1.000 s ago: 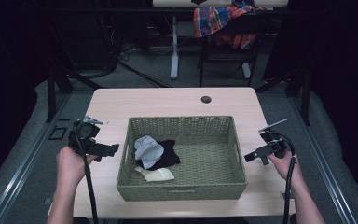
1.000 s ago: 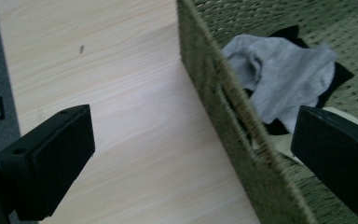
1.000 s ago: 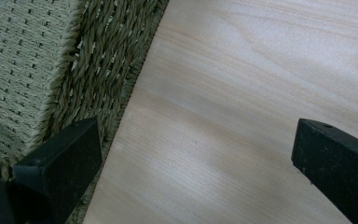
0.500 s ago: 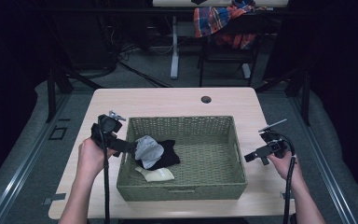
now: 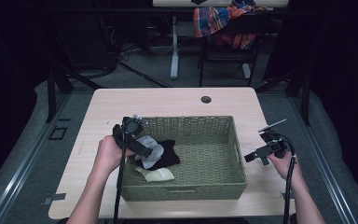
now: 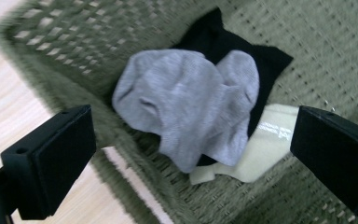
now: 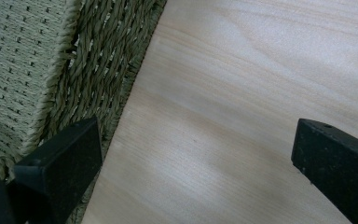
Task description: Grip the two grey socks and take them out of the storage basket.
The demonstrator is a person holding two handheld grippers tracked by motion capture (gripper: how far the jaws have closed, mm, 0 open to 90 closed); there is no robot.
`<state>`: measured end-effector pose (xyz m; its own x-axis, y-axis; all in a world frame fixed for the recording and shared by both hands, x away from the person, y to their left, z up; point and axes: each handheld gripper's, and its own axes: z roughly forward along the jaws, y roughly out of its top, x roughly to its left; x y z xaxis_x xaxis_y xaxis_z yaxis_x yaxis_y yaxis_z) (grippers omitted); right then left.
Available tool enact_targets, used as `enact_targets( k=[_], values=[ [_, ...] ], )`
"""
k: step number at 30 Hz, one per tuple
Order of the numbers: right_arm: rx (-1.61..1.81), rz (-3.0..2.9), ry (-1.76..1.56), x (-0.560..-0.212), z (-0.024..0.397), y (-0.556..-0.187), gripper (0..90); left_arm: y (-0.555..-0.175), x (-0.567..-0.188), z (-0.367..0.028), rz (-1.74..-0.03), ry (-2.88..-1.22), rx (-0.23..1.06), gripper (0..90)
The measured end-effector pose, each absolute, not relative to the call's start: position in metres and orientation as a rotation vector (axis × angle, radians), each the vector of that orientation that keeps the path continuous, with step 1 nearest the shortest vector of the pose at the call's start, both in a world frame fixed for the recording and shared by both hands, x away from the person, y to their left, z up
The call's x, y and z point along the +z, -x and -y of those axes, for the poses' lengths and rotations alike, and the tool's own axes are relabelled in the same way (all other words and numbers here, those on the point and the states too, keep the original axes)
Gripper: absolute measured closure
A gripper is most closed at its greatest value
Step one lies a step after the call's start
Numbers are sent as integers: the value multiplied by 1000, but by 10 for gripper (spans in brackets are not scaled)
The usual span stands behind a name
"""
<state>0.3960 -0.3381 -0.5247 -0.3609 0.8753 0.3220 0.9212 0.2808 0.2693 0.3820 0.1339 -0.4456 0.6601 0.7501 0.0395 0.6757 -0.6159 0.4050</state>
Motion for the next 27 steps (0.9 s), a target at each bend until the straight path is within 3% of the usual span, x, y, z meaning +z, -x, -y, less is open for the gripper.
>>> enact_targets(
  k=[2, 4, 6, 14, 20, 24, 27],
  values=[
    [-636, 2421, 1711, -525, 338, -396, 14, -384, -449, -131, -1111, -2558, 277, 121],
    [-656, 2409, 1731, -526, 337, -395, 14, -384, -453, -127, -1100, -2579, 260, 170],
    [-658, 2407, 1741, -526, 336, -395, 14, -385, -456, -124, -1085, -2604, 261, 296],
    [-652, 2406, 1737, -526, 336, -395, 14, -388, -465, -117, -1087, -2660, 262, 525],
    [-649, 2409, 1722, -525, 338, -395, 14, -390, -469, -111, -1071, -2690, 263, 760],
    [-656, 2407, 1734, -525, 338, -395, 14, -389, -468, -109, -1060, -2692, 278, 837],
    [-666, 2411, 1731, -526, 338, -395, 14, -389, -465, -111, -1055, -2686, 273, 847]
  ],
)
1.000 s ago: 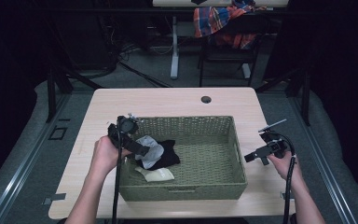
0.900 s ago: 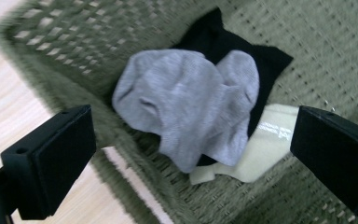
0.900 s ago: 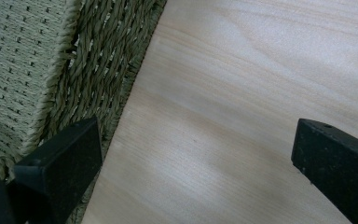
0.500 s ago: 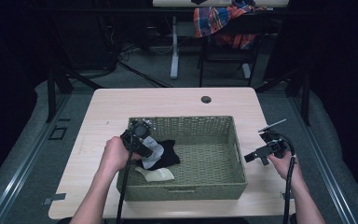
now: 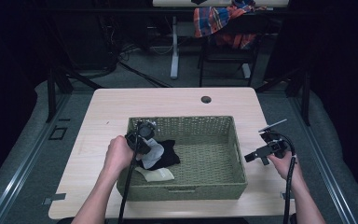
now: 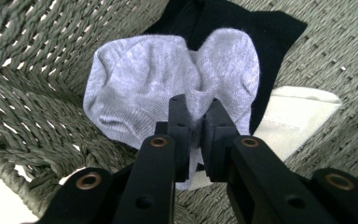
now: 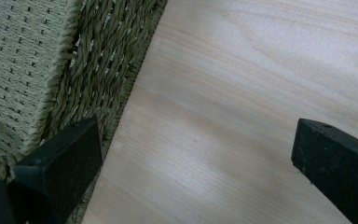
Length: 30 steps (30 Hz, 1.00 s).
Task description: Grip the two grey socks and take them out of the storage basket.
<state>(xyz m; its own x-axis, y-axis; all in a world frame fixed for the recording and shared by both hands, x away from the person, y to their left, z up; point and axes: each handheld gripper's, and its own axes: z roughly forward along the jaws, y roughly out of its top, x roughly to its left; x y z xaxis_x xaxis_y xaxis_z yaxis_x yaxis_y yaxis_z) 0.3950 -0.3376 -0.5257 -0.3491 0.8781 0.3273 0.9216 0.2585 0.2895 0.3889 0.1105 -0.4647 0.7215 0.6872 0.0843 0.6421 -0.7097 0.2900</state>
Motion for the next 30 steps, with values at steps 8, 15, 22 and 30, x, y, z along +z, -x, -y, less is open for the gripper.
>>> enact_targets(
  k=[8, 15, 22, 30],
  values=[
    [-654, 2406, 1735, -525, 337, -395, 14, -387, -440, -114, -1039, -2649, 301, 851],
    [-652, 2411, 1727, -525, 337, -395, 14, -389, -424, -116, -1019, -2644, 302, 851],
    [-656, 2408, 1732, -525, 338, -395, 14, -392, -414, -116, -1012, -2645, 318, 851],
    [-656, 2409, 1729, -525, 338, -395, 14, -397, -400, -118, -1018, -2642, 347, 851]
  ],
)
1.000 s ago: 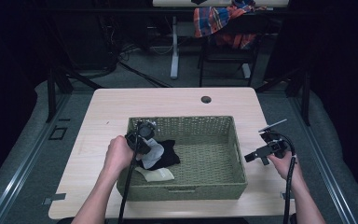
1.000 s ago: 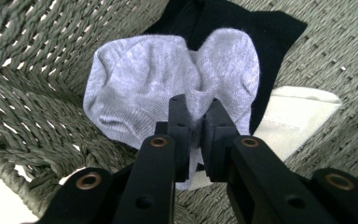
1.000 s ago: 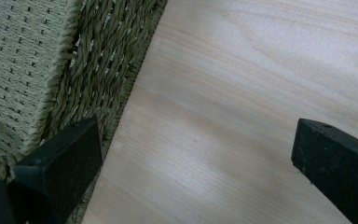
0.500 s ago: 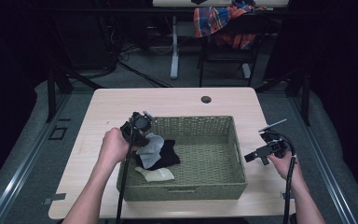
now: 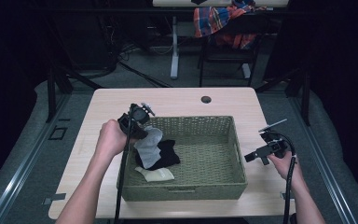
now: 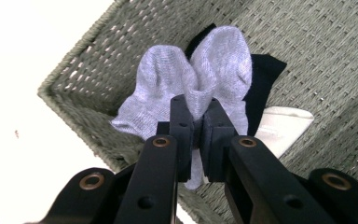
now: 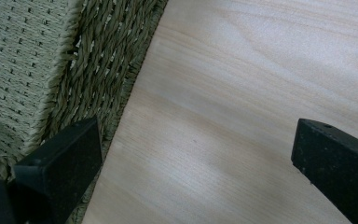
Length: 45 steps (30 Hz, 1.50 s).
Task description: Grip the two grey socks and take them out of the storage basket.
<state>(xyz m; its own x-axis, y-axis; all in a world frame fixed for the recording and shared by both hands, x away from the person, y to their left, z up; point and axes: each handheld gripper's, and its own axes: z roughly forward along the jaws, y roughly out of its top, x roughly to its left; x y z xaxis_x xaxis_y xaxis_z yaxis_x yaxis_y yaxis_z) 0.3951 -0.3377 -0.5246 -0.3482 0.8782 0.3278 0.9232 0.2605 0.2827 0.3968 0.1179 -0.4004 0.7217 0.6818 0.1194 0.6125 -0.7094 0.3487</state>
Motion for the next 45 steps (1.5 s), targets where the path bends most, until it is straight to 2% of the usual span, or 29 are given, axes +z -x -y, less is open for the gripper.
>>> enact_targets(
  k=[20, 45],
  values=[
    [-657, 2409, 1732, -525, 337, -395, 15, -407, -368, -140, -1081, -2601, 420, 851],
    [-656, 2404, 1731, -525, 337, -395, 15, -402, -358, -219, -1328, -2477, 467, 851]
  ],
)
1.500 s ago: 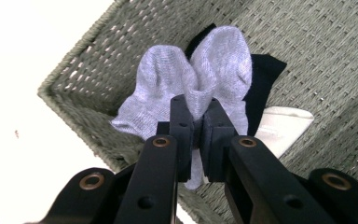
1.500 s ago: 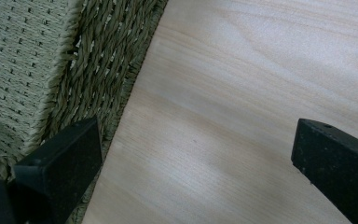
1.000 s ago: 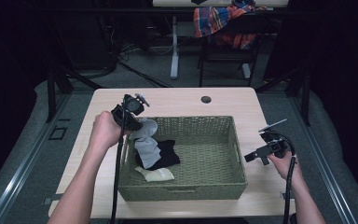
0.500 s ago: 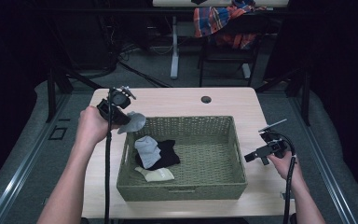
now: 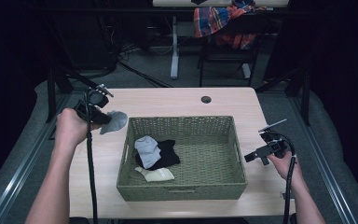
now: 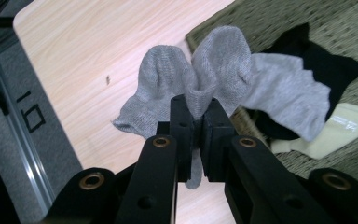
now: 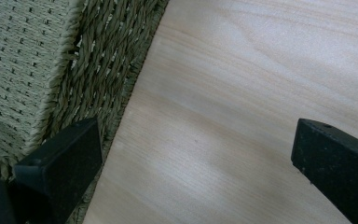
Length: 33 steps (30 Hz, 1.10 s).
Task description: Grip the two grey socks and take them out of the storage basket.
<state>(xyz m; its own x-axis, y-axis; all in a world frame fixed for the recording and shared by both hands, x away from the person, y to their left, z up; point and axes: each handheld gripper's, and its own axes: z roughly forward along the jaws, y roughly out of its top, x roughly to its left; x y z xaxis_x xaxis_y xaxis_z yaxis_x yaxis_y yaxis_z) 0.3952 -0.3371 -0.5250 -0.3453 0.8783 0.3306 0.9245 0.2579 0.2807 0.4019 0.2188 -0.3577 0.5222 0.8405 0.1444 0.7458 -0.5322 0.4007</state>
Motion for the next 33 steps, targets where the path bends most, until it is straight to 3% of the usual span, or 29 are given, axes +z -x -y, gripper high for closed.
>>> enact_targets(
  k=[13, 33],
  values=[
    [-657, 2403, 1737, -526, 336, -395, 15, -399, -376, -255, -1454, -2423, 442, 852],
    [-657, 2402, 1747, -526, 336, -395, 15, -397, -442, -283, -1628, -2323, 360, 854]
  ],
)
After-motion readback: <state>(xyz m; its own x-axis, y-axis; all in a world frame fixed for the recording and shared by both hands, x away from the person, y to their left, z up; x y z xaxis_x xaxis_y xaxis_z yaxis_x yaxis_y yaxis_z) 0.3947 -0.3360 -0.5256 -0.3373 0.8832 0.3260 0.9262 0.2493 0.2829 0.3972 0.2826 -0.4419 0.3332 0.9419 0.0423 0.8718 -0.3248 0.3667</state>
